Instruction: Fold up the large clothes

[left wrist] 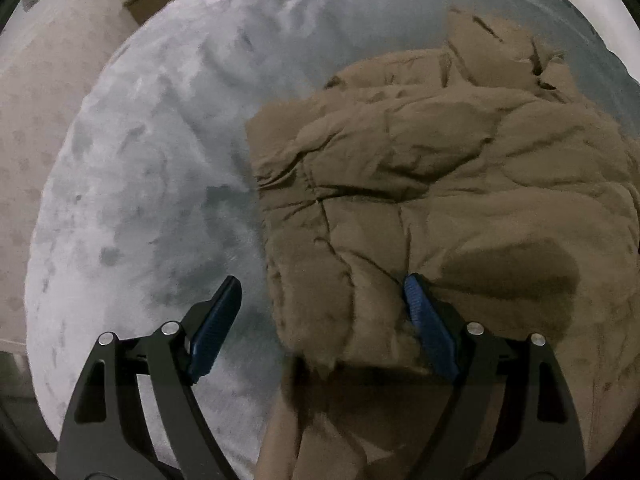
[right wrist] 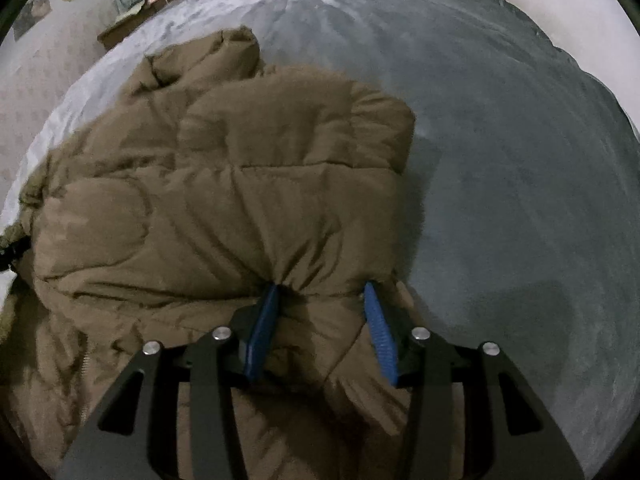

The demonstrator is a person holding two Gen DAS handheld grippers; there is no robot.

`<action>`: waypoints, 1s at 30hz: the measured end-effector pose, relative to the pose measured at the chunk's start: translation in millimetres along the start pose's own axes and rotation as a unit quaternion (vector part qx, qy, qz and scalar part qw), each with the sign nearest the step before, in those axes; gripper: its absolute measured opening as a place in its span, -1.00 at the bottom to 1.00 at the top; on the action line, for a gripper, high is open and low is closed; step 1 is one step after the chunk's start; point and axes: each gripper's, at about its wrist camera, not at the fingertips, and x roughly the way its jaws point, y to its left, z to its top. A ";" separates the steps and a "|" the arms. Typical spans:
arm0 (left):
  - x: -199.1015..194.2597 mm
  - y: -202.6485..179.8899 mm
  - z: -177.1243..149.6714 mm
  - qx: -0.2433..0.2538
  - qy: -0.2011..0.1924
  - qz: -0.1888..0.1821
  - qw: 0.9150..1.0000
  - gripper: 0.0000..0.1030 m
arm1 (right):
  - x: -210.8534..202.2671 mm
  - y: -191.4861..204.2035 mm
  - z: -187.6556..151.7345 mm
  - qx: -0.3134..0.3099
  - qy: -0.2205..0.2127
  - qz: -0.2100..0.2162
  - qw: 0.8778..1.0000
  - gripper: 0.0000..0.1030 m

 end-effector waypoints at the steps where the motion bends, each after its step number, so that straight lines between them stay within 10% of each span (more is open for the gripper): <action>1: -8.3 -0.6 -4.6 -0.001 -0.005 0.002 1.000 0.62 | -5.1 0.6 1.2 0.002 -0.004 0.003 1.000 -0.11; 11: -70.4 -6.2 -60.8 -0.069 0.003 -0.031 0.997 0.88 | -80.1 23.3 -51.6 -0.016 -0.044 0.020 0.999 0.45; 30: -93.6 -35.1 -115.4 -0.099 -0.064 -0.040 0.992 0.94 | -121.5 39.3 -86.8 -0.043 -0.126 0.034 0.990 0.62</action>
